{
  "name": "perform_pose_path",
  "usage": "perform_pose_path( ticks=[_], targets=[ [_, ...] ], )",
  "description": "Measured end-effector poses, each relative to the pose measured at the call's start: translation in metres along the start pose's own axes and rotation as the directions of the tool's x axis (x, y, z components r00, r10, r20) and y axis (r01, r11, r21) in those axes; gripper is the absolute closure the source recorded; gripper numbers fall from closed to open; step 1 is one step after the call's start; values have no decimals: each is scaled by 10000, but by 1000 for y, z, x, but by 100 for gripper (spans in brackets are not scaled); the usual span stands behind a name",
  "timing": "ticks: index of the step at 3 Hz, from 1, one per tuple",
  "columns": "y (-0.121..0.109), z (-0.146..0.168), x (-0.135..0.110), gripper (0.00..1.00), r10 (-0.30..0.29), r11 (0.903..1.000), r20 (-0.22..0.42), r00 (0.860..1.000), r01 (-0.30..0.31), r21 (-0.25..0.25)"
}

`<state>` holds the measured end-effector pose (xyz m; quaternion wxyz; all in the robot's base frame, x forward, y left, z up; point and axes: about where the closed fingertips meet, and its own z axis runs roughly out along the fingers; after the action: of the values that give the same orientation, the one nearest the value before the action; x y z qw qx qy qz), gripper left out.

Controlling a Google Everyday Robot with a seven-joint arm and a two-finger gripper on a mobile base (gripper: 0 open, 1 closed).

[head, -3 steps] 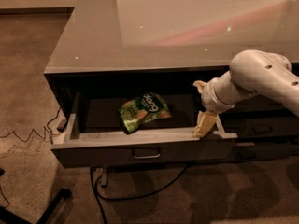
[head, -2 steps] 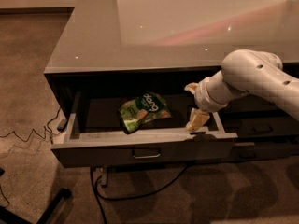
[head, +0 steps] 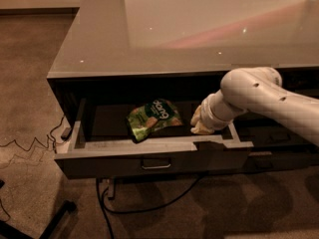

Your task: Open top drawer

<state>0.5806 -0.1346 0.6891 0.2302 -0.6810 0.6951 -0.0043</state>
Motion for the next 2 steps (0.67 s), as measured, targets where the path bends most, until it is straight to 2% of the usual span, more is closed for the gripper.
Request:
perform_pose_path(
  ticks=[1, 2],
  targets=[
    [7, 19, 9, 88, 93, 9998, -277, 9996, -98, -176],
    [16, 30, 9, 100, -177, 9991, -638, 9978, 152, -401]
  ],
)
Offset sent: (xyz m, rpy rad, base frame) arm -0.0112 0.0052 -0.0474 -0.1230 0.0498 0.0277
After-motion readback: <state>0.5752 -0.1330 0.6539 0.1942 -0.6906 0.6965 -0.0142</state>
